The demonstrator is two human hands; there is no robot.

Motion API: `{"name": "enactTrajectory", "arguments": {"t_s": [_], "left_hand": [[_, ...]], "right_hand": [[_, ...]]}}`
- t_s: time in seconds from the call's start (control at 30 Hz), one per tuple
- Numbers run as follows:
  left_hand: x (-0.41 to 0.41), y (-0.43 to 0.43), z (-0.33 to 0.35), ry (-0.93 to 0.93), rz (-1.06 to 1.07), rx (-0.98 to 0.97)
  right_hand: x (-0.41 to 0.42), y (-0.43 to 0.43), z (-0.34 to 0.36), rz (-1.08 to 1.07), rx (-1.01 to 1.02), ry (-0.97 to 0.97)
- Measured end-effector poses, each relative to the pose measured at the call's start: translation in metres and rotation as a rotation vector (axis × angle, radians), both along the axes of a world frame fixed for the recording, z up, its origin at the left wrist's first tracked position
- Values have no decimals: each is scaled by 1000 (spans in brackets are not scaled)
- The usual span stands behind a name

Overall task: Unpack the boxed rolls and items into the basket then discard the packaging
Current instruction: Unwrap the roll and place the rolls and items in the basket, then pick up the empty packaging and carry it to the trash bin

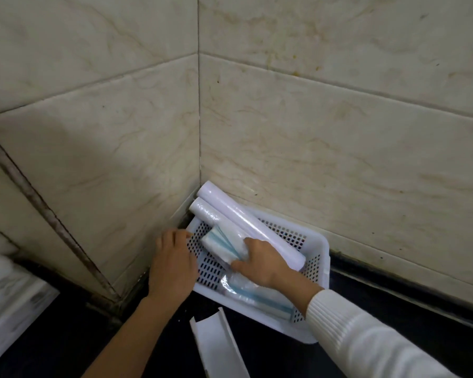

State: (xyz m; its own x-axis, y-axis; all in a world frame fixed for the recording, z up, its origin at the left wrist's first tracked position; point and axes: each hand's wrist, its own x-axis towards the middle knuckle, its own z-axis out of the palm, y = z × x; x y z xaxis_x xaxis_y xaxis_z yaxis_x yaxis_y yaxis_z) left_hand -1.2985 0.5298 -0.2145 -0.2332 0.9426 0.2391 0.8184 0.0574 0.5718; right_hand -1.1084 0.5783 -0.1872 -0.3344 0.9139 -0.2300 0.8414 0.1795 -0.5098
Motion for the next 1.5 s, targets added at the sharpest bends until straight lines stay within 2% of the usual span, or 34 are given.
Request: {"name": "enactTrajectory", "arguments": {"t_s": [0.13,0.2,0.33,0.47,0.53,0.63,0.77,0.83,0.9,1.0,1.13,1.3,1.4,1.5], "left_hand": [[-6,-11,-18,-173,-5,-157],[-5,-9,-22,-145,-3,-178],[-4,-5,-25,-112,30,-232],[-6,-4,-25,-84,36,-277],[-9,-1,-21,-92,35,-349],[-7,-4,-9,-124,55,-412],[32,-49,2,-181,167,-101],[63,-85,-1,-247,188,-1],[93,-117,-7,-272,193,-7],[131,-157,-23,-232,175,-132],[162,-195,-40,-174,181,-323],[183,-221,-46,-187,247,-546],[185,-234,-43,-181,239,-583],[188,-251,-38,-186,247,-532]], "right_hand": [[-34,-3,-20,214,-56,-330],[-42,-3,-29,299,-72,-434],[-40,0,-40,295,-10,-498],[-36,-1,-46,300,-50,-541],[-33,-3,-37,282,-49,-474],[-14,-16,-13,230,49,-239],[43,-58,10,56,172,100],[82,-84,15,-83,178,175],[120,-110,16,-203,186,180],[169,-150,9,-289,193,104],[219,-201,-7,-351,93,59],[257,-239,-30,-215,-173,-306],[265,-246,-48,-158,-197,-452],[270,-243,-57,-140,-130,-484]]}}
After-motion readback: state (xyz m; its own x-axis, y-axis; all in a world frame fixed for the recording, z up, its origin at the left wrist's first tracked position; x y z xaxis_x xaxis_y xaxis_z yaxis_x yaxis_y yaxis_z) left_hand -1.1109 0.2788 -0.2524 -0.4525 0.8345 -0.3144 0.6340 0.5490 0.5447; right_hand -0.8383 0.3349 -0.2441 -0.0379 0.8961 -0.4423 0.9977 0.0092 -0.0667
